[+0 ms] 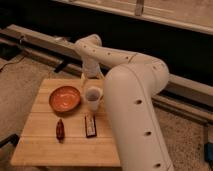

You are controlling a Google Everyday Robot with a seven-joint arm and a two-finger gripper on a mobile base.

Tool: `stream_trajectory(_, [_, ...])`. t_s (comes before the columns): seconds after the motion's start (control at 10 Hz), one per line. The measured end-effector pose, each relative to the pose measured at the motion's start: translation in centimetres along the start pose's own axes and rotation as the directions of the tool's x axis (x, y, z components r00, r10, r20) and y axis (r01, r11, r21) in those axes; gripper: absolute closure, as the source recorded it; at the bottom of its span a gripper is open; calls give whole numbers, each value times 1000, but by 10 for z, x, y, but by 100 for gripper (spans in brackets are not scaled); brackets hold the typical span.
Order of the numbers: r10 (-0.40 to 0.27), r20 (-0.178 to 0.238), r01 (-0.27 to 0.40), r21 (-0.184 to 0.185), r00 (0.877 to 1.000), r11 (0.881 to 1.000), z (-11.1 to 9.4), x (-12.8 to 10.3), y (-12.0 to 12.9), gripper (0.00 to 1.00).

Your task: Push the ceramic bowl across the table

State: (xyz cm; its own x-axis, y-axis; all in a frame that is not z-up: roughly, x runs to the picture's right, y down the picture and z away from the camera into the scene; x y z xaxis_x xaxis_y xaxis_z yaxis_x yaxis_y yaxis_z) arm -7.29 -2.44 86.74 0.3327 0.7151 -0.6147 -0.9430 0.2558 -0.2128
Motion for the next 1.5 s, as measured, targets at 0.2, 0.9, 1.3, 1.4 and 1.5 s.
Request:
stream_trajectory(0.2, [-47,-11,47,21,999,999,18,-20,11,20])
stream_trajectory(0.9, [-85,-71,89,50,994,995,72,-61,5,20])
stream_trajectory(1.3, [-95,-103,101,60,990,993,94,-73,0,20])
stream_trajectory(1.4, [-95,-103,102,60,990,993,94,-74,0,20])
stream_trajectory(1.5, [-94,-104,101,60,990,993,94,-73,-1,20])
